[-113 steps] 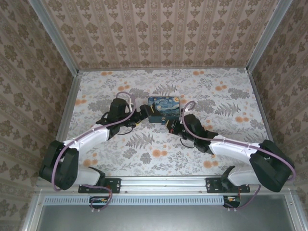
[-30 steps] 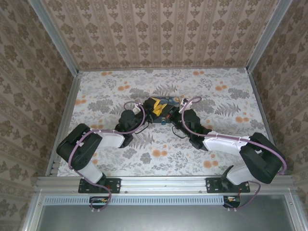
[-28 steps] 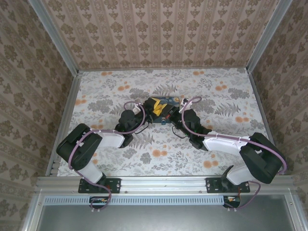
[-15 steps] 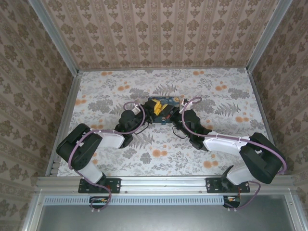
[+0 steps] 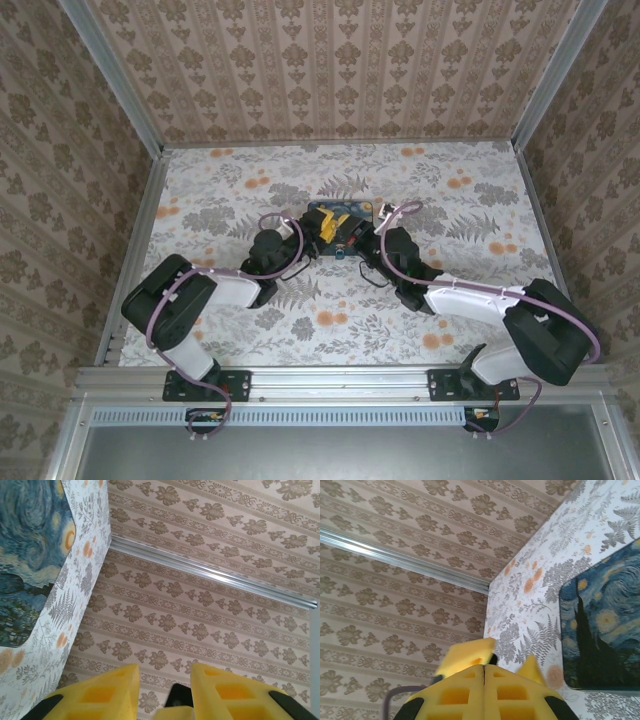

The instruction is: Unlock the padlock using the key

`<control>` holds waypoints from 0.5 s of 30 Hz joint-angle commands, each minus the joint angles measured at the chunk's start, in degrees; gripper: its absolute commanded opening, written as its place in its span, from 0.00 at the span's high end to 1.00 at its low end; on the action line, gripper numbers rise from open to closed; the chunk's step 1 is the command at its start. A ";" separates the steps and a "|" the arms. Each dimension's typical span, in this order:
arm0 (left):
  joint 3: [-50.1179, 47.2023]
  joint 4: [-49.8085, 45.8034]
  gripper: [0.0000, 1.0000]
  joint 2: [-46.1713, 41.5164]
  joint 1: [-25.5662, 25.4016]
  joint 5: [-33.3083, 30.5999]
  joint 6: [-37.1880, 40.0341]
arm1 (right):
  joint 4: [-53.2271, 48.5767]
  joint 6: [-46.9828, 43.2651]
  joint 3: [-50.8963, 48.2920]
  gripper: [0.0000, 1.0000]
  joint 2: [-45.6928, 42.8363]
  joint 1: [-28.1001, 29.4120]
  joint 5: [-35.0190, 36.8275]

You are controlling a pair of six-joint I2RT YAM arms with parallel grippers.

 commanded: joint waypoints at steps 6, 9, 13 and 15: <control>-0.37 2.37 0.68 1.30 -0.62 -0.33 1.03 | 0.83 -0.19 1.08 1.00 -1.22 0.21 0.11; -0.32 2.38 0.67 1.30 -0.67 -0.25 1.03 | 1.18 0.17 0.99 1.00 -0.80 0.19 0.04; -0.02 2.70 0.64 1.30 -0.67 -0.13 0.80 | 1.36 0.31 1.25 1.00 -0.43 0.39 0.06; 0.07 2.81 0.61 1.22 -0.73 0.08 0.77 | 1.60 0.45 1.47 1.00 -0.31 0.41 -0.02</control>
